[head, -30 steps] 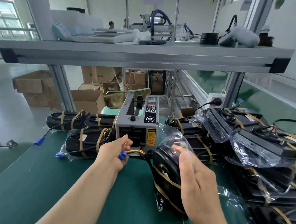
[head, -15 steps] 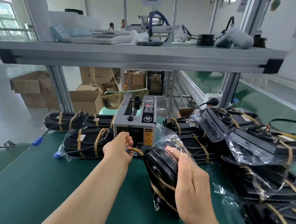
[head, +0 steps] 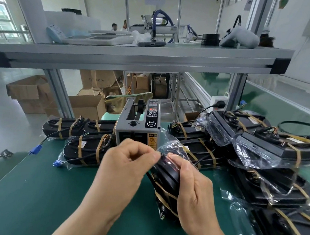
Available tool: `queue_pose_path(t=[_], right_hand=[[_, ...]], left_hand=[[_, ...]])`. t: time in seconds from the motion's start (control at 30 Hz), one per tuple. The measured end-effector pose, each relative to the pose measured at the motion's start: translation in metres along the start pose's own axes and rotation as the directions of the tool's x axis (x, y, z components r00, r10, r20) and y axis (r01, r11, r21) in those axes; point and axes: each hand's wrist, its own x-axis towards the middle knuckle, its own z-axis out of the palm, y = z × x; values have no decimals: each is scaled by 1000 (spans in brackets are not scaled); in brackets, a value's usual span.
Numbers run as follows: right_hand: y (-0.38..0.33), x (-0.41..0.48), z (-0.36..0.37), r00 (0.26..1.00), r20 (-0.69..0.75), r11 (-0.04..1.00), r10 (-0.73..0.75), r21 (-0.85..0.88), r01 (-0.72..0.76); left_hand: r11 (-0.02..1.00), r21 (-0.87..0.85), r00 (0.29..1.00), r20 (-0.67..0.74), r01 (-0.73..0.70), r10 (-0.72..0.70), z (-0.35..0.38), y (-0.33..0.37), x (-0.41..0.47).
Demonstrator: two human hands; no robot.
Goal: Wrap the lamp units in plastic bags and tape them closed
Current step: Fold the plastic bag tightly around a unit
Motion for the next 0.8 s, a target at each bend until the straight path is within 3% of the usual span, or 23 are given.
queue_pose_path(t=[0.2,0.8], right_hand=[[-1,-1,0,1000,3,1000,-2,5,2],[-1,-1,2,1000,-1,999,-16,-38,16]], left_hand=[[987,-34,985,76,159,-156,13,-10,7],[987,-41,988,19,155,-154,16,-14,7]])
